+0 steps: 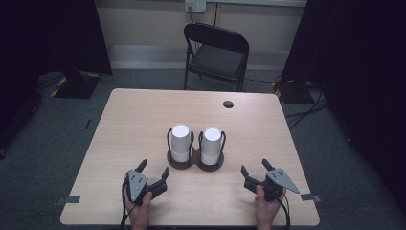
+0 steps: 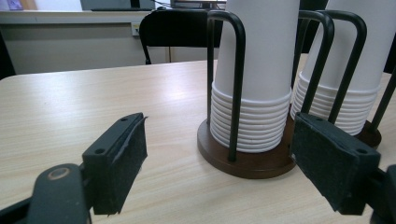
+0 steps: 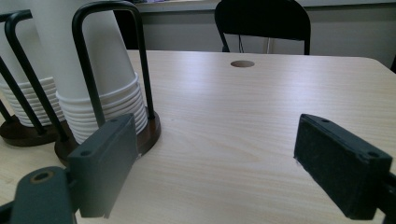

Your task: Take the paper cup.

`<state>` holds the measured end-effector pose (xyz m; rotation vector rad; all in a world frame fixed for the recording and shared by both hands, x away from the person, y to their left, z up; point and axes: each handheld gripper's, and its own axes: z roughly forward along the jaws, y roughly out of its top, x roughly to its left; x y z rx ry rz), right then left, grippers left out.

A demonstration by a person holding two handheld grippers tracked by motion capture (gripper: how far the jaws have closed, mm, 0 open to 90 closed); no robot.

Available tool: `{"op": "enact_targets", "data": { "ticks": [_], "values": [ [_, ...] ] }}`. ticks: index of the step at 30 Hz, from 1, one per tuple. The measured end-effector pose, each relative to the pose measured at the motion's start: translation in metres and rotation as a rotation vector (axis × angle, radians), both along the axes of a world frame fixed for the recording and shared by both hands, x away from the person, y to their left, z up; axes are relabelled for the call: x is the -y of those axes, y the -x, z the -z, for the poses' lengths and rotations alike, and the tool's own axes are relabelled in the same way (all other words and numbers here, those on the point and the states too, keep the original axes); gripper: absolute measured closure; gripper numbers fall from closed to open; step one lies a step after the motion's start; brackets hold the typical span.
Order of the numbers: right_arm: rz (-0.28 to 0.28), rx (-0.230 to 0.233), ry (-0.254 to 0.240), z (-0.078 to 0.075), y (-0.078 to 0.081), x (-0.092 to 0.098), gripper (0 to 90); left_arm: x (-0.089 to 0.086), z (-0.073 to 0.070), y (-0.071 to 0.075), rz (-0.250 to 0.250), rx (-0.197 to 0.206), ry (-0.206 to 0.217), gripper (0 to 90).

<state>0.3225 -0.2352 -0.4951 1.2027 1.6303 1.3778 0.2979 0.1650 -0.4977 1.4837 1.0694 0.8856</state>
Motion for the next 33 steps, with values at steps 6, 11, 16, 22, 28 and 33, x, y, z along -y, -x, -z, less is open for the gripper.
{"op": "enact_targets", "data": {
  "ticks": [6,11,16,22,28,33],
  "values": [
    [-0.012,-0.034,0.007,-0.001,-0.003,-0.002,14.2,0.0,0.0,-0.001,0.009,-0.006,-0.005,17.1],
    [-0.037,-0.054,0.03,-0.001,-0.004,-0.008,16.1,0.0,0.0,-0.002,0.011,-0.013,-0.005,16.9],
    [-0.072,-0.046,-0.011,-0.006,0.0,-0.015,16.8,0.0,0.0,-0.002,0.013,-0.012,-0.011,16.8],
    [-0.139,-0.031,-0.022,-0.02,-0.001,-0.031,27.8,0.0,0.0,-0.002,0.022,-0.011,-0.008,16.8],
    [-0.183,-0.013,-0.046,-0.03,-0.001,-0.038,28.7,0.0,0.0,-0.002,0.021,-0.013,-0.009,16.8],
    [-0.199,0.001,-0.059,-0.037,-0.003,-0.04,29.0,0.0,0.0,-0.001,0.02,-0.009,-0.005,16.8]
  ]
}}
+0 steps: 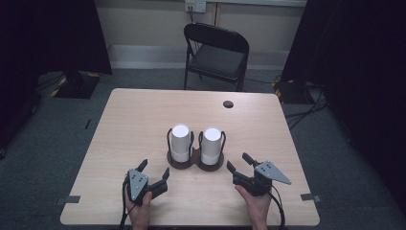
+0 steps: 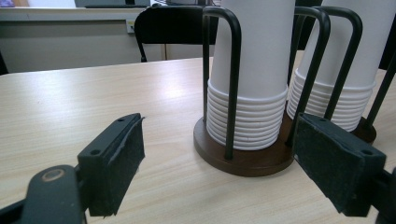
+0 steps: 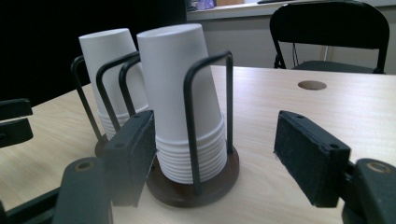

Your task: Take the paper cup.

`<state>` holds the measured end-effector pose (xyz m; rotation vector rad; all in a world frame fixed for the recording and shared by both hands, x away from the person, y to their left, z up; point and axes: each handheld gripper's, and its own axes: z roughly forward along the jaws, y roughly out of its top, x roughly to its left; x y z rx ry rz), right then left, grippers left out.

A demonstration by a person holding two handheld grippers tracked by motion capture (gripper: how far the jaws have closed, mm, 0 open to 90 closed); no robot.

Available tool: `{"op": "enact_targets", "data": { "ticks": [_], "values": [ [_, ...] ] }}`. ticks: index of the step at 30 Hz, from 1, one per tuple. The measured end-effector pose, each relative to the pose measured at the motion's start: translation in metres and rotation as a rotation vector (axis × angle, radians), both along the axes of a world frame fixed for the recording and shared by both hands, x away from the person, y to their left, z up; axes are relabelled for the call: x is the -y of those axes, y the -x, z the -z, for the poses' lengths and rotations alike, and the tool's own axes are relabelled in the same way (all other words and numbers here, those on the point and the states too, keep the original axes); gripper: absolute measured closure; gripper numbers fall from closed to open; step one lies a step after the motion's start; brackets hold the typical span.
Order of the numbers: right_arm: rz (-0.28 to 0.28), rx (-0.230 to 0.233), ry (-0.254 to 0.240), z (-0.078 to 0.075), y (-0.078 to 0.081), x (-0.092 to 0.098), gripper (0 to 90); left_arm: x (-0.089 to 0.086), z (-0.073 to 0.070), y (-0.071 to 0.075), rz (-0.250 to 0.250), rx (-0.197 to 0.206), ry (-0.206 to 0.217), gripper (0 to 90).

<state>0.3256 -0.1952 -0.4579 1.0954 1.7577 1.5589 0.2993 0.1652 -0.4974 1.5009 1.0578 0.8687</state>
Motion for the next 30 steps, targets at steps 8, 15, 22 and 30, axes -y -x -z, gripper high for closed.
{"op": "enact_targets", "data": {
  "ticks": [8,15,22,30],
  "values": [
    [-0.014,0.033,0.009,-0.011,-0.005,-0.008,25.9,0.0,0.0,0.0,0.002,0.003,0.0,16.8],
    [-0.014,0.052,0.018,-0.017,-0.006,-0.012,22.7,0.0,0.0,0.0,0.001,0.004,-0.001,16.8],
    [-0.043,0.053,-0.006,-0.028,-0.012,-0.017,22.0,0.0,0.0,0.0,-0.002,0.005,0.0,16.8],
    [-0.081,0.047,-0.009,-0.036,-0.022,-0.024,25.9,0.0,0.0,0.001,-0.002,0.006,0.001,16.8]
  ]
}}
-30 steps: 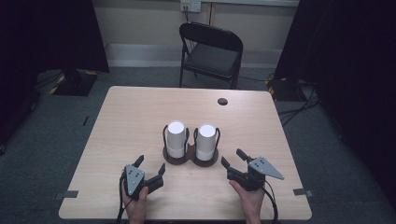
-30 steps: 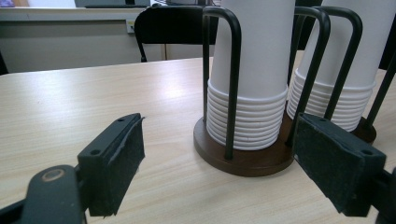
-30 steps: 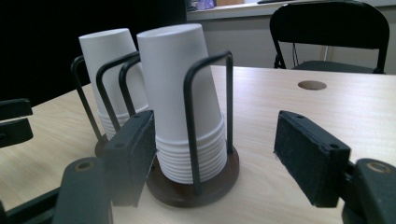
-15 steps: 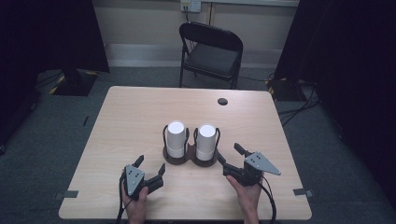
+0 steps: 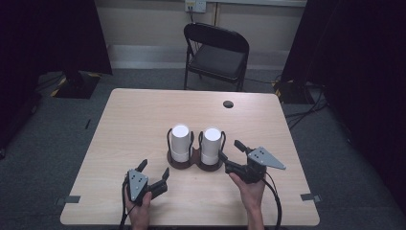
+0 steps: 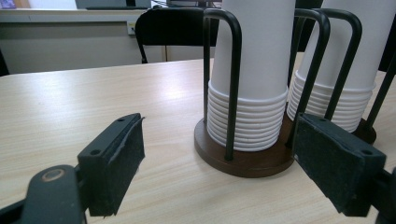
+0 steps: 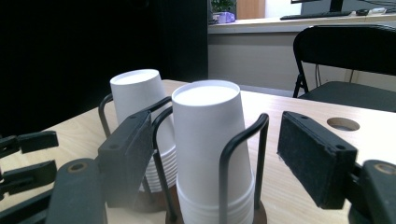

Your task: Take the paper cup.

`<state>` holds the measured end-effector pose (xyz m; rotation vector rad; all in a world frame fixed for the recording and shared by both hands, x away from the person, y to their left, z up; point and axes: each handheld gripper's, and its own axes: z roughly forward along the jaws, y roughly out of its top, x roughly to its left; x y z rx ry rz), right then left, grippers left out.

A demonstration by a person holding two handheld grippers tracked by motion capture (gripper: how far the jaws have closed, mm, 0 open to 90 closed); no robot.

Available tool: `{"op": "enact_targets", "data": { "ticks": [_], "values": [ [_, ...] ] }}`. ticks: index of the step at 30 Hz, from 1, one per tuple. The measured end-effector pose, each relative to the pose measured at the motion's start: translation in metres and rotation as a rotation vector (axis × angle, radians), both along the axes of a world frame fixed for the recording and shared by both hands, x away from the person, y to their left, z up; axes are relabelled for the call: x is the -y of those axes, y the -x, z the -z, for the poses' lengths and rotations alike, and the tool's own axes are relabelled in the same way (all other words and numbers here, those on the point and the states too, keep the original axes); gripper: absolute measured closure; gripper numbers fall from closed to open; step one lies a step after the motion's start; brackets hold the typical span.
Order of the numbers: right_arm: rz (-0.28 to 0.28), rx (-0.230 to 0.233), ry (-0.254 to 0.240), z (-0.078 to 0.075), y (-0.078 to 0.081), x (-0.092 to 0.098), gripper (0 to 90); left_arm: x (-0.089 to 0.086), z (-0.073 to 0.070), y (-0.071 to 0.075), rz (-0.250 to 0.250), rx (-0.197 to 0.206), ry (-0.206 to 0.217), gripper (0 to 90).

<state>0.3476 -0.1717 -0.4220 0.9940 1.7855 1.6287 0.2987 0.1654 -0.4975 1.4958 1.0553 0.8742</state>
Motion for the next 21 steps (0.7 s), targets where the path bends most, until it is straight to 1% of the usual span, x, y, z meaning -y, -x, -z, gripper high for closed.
{"op": "enact_targets", "data": {
  "ticks": [3,5,7,9,11,13,15,16,17,18,19,21],
  "values": [
    [-0.01,-0.001,0.01,-0.003,-0.005,-0.004,26.9,0.0,0.0,0.0,-0.001,0.0,-0.002,16.8],
    [-0.022,0.001,0.01,-0.005,-0.007,-0.007,31.8,0.0,0.0,0.0,0.0,0.0,-0.001,16.8],
    [-0.029,-0.003,0.009,-0.006,-0.009,-0.008,31.7,0.0,0.0,0.0,0.0,-0.001,0.0,16.8],
    [-0.026,0.008,0.014,-0.008,-0.012,-0.011,30.1,0.0,0.0,0.0,0.003,-0.002,-0.004,16.8],
    [-0.027,0.007,0.013,-0.01,-0.013,-0.011,30.1,0.0,0.0,0.0,0.003,-0.001,-0.003,16.8],
    [-0.024,0.01,0.022,-0.012,-0.016,-0.013,28.9,0.0,0.0,0.0,0.001,-0.002,0.0,16.8],
    [-0.034,0.009,0.029,-0.015,-0.02,-0.016,28.1,0.0,0.0,0.0,0.0,-0.001,-0.001,16.8],
    [-0.036,0.01,0.041,-0.018,-0.023,-0.019,26.2,0.0,0.0,0.0,0.003,-0.002,-0.002,16.8],
    [-0.036,0.01,0.041,-0.018,-0.023,-0.019,26.2,0.0,0.0,0.0,0.004,-0.003,-0.001,16.8],
    [-0.037,0.012,0.044,-0.019,-0.025,-0.021,24.4,0.0,0.0,0.0,0.001,-0.003,0.0,16.8],
    [-0.048,0.018,0.048,-0.02,-0.026,-0.022,24.0,0.0,0.0,0.0,0.002,-0.003,0.0,16.8],
    [-0.052,0.018,0.042,-0.021,-0.029,-0.024,23.5,0.0,0.0,0.0,0.002,-0.003,0.0,16.8]
  ]
}}
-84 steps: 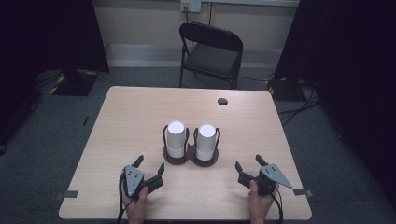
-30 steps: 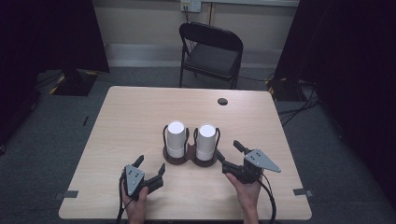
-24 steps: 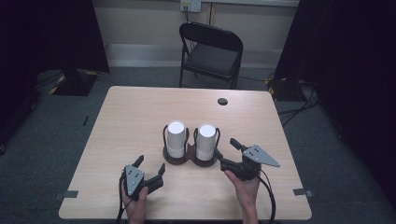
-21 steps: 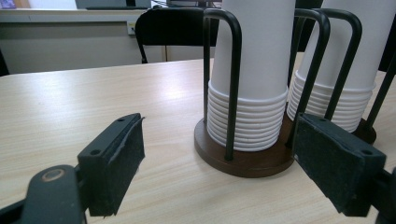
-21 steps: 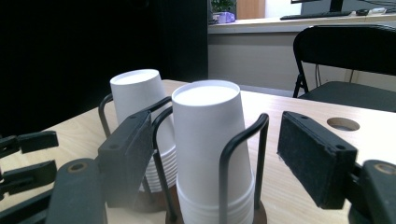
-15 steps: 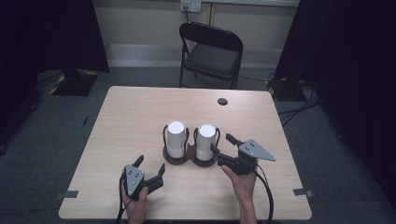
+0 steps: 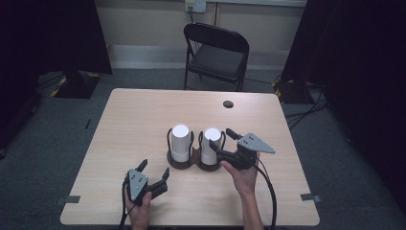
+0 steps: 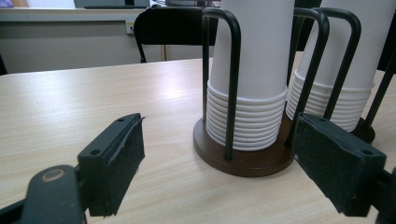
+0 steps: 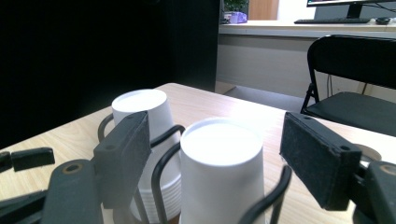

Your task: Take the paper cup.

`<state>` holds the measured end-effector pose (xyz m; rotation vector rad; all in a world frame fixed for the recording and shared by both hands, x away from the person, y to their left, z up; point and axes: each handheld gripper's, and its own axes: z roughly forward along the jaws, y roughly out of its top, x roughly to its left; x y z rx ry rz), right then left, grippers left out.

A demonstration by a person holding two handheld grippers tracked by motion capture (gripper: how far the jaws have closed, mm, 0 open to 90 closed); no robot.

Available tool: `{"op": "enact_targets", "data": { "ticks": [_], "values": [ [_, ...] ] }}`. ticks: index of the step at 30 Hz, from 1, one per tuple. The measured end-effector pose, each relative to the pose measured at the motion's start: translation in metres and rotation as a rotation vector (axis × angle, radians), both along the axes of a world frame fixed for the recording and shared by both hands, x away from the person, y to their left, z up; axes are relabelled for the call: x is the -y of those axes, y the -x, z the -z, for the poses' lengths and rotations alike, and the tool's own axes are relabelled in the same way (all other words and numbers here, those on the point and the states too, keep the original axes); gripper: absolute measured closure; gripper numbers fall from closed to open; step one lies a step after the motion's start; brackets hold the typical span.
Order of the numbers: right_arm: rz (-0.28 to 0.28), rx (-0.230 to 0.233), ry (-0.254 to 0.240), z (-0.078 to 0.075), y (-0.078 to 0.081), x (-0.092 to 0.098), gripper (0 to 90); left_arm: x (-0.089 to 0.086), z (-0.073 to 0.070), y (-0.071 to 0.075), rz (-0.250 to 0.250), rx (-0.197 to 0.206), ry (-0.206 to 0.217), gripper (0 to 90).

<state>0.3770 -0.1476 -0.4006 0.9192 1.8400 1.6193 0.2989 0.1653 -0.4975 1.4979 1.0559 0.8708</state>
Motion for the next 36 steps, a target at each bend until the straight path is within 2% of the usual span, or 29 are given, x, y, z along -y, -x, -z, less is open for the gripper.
{"op": "enact_targets", "data": {
  "ticks": [7,10,14,19,36],
  "values": [
    [-0.009,-0.005,0.019,0.0,-0.012,-0.008,23.9,0.0,0.0,0.0,0.0,0.001,0.001,16.8],
    [-0.011,-0.022,0.016,0.002,-0.018,-0.01,20.6,0.0,0.0,0.0,0.004,0.002,0.003,16.8],
    [-0.011,-0.021,0.048,0.004,-0.024,-0.017,21.9,-0.001,0.0,0.0,0.004,0.002,0.003,16.8],
    [-0.003,-0.036,0.057,0.01,-0.032,-0.021,22.0,0.0,0.0,0.0,0.003,0.005,0.009,16.8],
    [0.0,-0.048,0.078,0.02,-0.037,-0.027,28.8,-0.001,0.0,0.0,0.007,0.005,0.01,16.8]
  ]
}}
